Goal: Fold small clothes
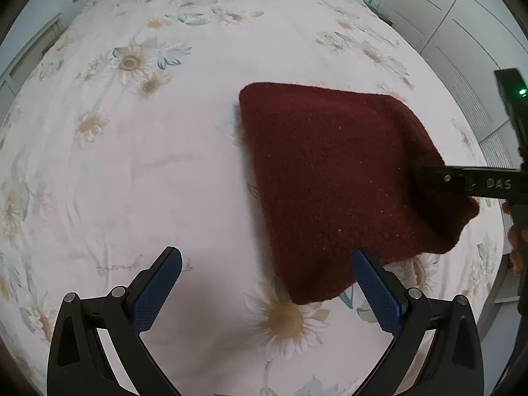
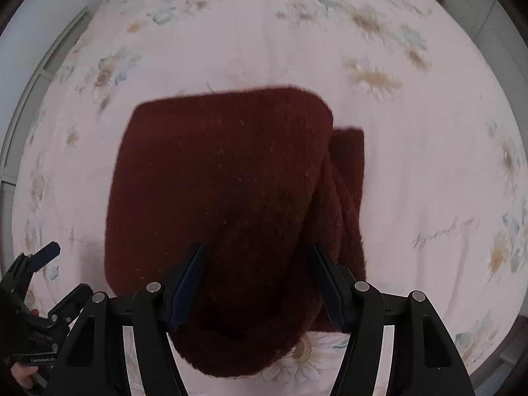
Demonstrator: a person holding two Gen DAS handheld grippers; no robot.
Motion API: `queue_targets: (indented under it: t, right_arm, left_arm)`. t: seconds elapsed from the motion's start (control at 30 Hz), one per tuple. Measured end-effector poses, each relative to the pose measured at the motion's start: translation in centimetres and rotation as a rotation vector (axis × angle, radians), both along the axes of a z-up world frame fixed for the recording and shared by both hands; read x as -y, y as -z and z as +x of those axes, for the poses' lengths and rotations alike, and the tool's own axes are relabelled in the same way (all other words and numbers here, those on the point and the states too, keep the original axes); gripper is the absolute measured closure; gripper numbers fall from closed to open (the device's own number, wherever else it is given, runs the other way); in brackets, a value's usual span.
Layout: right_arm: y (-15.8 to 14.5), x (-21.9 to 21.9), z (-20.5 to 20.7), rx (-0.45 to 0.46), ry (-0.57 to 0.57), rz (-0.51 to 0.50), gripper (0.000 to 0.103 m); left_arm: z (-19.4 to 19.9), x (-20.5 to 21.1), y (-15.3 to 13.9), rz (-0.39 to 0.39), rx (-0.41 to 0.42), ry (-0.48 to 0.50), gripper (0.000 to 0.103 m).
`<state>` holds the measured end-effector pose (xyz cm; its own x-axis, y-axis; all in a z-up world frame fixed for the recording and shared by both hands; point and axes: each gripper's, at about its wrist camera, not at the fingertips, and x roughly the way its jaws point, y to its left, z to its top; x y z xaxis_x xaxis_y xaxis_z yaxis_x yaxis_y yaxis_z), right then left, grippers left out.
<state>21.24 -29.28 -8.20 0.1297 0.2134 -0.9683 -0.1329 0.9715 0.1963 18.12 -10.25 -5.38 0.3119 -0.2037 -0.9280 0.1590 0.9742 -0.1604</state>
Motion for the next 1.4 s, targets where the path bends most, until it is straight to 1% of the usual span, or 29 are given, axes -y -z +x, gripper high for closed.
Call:
queue_targets:
  t: [0.17, 0.2, 0.23, 0.27, 0.3, 0.37, 0.4, 0.5, 0.7, 0.77, 0.87, 0.93, 0.97, 1.0, 1.03, 1.07, 1.1, 1.17, 1.23, 1.27, 1.3, 1.4]
  right_arm:
    - [2.5, 0.1, -0.4, -0.082, -0.009, 0.0, 0.036]
    - [2.8, 0.1, -0.4, -0.085, -0.005, 0.003, 0.038]
    - [2.9, 0.3, -0.5, -0.08, 0.004, 0.011, 0.043]
    - [2.9, 0.7, -0.5, -0.074, 0.016, 0.039, 0.061]
    - [2.7, 0.9, -0.6, -0.068, 0.024, 0.055, 0.07]
    - [2.0, 1.4, -0.8, -0.03, 0.012, 0.036, 0.079]
    - [1.7, 1.6, -1.0, -0.014, 0.007, 0.029, 0.082]
    - [0.6, 2.8, -1.4, 0.031, 0.004, 0.032, 0.085]
    - [-0.9, 5.3, -2.7, 0.085, 0.018, 0.024, 0.086]
    - [-0.6, 6.6, -2.9, 0.087, 0.038, 0.009, 0.086]
    - [0.6, 7.8, -2.9, 0.075, 0.068, -0.012, 0.086]
    - [1.6, 8.3, -2.9, 0.062, 0.083, 0.022, 0.084]
    - [2.2, 8.5, -2.7, 0.053, 0.103, 0.056, 0.078]
    - [2.6, 8.6, -2.7, 0.045, 0.116, 0.076, 0.068]
    - [2.6, 8.7, -2.8, 0.045, 0.12, 0.082, 0.064]
    - [2.6, 8.7, -2.8, 0.052, 0.116, 0.071, 0.053]
    - [2.4, 8.6, -2.8, 0.058, 0.113, 0.054, 0.044]
    - [1.7, 8.6, -2.8, 0.069, 0.112, 0.041, 0.039]
    - [0.7, 9.1, -2.8, 0.089, 0.125, 0.063, 0.032]
    - [-0.1, 9.2, -2.7, 0.105, 0.131, 0.074, 0.022]
    - [-0.5, 9.4, -2.7, 0.116, 0.133, 0.079, 0.019]
    - [-1.8, 8.8, -2.3, 0.141, 0.115, 0.098, 0.019]
  left_arm:
    - [-0.1, 0.1, 0.7, -0.014, -0.013, 0.007, 0.001]
    - [-0.2, 0.0, 0.9, -0.015, -0.016, 0.007, 0.001]
    - [-0.2, 0.0, 1.0, -0.015, -0.019, 0.007, 0.001]
    - [-0.2, 0.0, 1.1, -0.016, -0.021, 0.008, 0.001]
    - [-0.3, -0.1, 1.2, -0.017, -0.024, 0.01, 0.001]
    - [-0.3, 0.0, 1.2, -0.009, -0.028, 0.014, 0.001]
    - [-0.3, 0.0, 1.3, -0.003, -0.028, 0.017, 0.001]
    - [-0.4, 0.0, 1.2, 0.004, -0.022, 0.021, 0.001]
    - [-0.2, 0.6, 0.7, 0.0, -0.011, 0.032, 0.001]
    - [-0.2, 1.0, 0.6, 0.002, -0.008, 0.04, 0.001]
    - [-0.2, 1.4, 0.6, -0.002, -0.01, 0.047, 0.001]
    - [-0.1, 1.5, 0.8, -0.006, -0.014, 0.049, 0.001]
    - [-0.1, 1.6, 1.0, -0.006, -0.018, 0.049, 0.001]
    - [-0.1, 1.7, 1.1, -0.005, -0.024, 0.051, 0.001]
    - [0.0, 1.7, 1.2, -0.005, -0.026, 0.05, 0.001]
    - [0.0, 1.7, 1.3, -0.008, -0.027, 0.049, 0.001]
    - [0.1, 1.7, 1.3, -0.01, -0.027, 0.048, 0.001]
    - [0.4, 1.6, 1.3, -0.012, -0.024, 0.045, 0.001]
    - [0.8, 1.6, 1.2, -0.013, -0.024, 0.04, 0.001]
    - [1.3, 1.5, 1.1, -0.021, -0.018, 0.028, 0.001]
    - [1.6, 1.5, 0.9, -0.028, -0.013, 0.021, 0.001]
    - [2.8, 2.0, 0.3, -0.041, 0.001, 0.01, 0.001]
